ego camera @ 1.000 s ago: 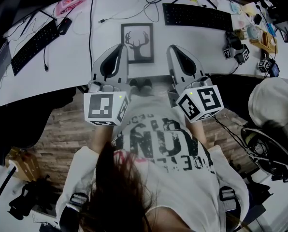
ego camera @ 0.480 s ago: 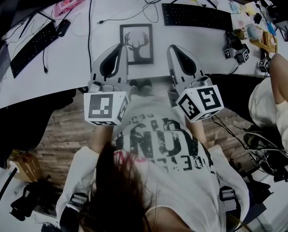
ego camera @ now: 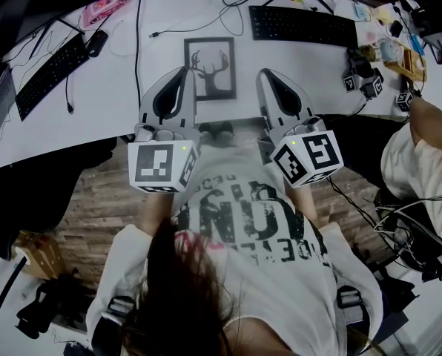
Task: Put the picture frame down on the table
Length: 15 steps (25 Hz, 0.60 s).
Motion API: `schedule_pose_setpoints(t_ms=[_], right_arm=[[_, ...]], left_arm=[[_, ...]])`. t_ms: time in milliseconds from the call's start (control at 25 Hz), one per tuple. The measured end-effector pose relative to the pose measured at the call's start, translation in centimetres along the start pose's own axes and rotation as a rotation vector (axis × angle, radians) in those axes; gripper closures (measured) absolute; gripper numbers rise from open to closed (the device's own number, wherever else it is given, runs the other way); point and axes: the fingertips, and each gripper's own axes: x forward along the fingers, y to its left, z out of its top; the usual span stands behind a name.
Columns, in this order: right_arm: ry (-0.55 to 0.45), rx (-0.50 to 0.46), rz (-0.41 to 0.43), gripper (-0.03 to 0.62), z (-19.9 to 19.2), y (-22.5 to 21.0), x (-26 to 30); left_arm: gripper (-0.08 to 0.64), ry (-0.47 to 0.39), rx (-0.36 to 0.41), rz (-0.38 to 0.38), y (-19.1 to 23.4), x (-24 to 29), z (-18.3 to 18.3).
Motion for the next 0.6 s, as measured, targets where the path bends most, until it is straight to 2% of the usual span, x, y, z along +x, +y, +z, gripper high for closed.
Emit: schedule_pose_setpoints(t_ms=[360, 600], right_arm=[[0.004, -0.007, -0.01, 0.592, -0.14, 0.0, 0.06], [0.0, -0.012, -0.033, 0.592, -0.29, 0.23, -0.06]], left_arm=[[0.558, 0.007, -0.004, -0.002, 0.15, -0.03, -0.26], [0.558, 0.017, -0.002, -0.034, 0.19, 0.03, -0.44]])
